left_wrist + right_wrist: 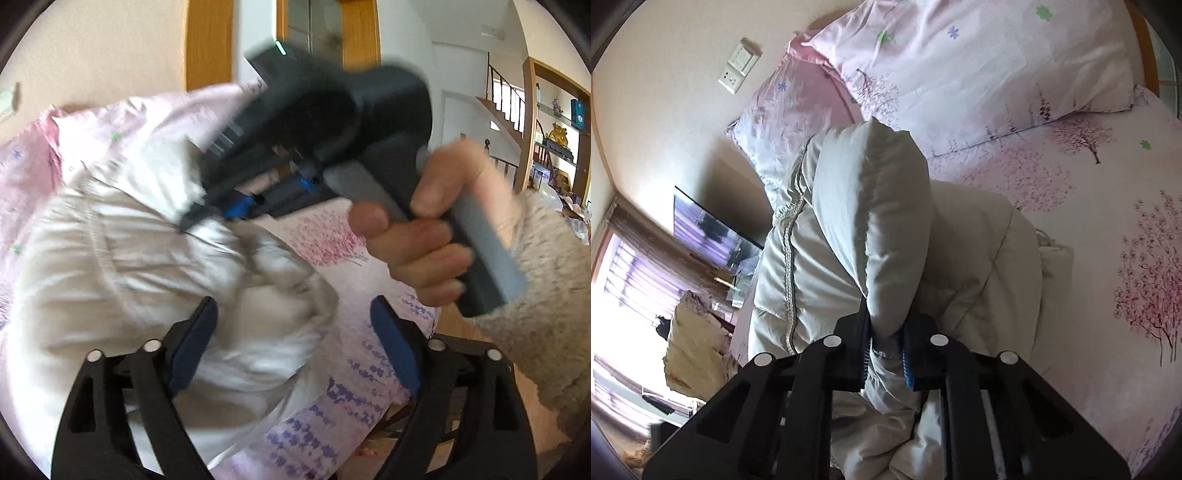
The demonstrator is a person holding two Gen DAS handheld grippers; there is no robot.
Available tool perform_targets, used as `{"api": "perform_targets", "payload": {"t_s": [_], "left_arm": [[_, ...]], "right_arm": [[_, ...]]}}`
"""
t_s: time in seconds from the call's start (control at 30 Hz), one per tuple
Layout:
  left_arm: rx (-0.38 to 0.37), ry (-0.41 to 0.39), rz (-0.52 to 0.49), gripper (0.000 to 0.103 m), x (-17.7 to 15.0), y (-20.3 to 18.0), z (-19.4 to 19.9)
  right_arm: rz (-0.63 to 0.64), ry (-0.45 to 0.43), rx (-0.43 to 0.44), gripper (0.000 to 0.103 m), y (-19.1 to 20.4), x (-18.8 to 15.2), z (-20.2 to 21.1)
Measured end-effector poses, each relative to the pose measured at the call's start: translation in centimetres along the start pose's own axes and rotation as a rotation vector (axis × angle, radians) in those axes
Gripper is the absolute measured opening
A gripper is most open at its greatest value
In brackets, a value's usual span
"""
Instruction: Fold large clothes
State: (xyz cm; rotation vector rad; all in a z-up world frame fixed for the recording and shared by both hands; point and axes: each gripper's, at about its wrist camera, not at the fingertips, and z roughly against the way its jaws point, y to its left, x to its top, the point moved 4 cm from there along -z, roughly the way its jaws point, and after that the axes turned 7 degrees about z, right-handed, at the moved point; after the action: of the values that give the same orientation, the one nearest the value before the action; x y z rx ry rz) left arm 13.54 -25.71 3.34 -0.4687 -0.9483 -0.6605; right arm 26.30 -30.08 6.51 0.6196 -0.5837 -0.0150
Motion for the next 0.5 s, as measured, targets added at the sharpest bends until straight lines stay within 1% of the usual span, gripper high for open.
{"api": "perform_targets", "payload": {"t_s": [0.1, 0.17, 0.23, 0.3, 0.37, 0.43, 0.5], "left_arm": [[0.008, -0.041, 0.037, 0.093, 1.2, 2.2, 3.2], [0.036, -0.069, 0.089, 0.099, 2.3, 4.8, 5.4], [0.080, -0.085, 0.156, 0.099, 3.3, 7.8, 6.9], [0.136, -0.099, 0.247, 0.100, 3.9, 12.5, 7.9], [0.178, -0.084, 0.285, 0.100, 4.0, 15.2, 7.8], [0.252, -0.042, 0.298, 0.100, 3.9, 17.4, 6.7], [0.279, -0.005, 0.297, 0.100, 3.6, 18.4, 6.0]], "right_arm": [[0.002, -0.019, -0.017, 0.012, -0.1, 0.0, 0.7], [0.011, -0.032, -0.033, 0.012, 0.0, -0.1, 1.3], [0.020, -0.045, -0.055, 0.012, 0.1, -0.2, 1.8], [0.023, -0.060, -0.087, 0.011, 0.0, -0.1, 2.3], [0.016, -0.069, -0.127, 0.011, -0.6, -0.2, 2.8], [0.014, -0.069, -0.162, 0.011, -1.3, -0.2, 3.0], [0.008, -0.061, -0.199, 0.011, -2.0, -0.3, 2.8]]}}
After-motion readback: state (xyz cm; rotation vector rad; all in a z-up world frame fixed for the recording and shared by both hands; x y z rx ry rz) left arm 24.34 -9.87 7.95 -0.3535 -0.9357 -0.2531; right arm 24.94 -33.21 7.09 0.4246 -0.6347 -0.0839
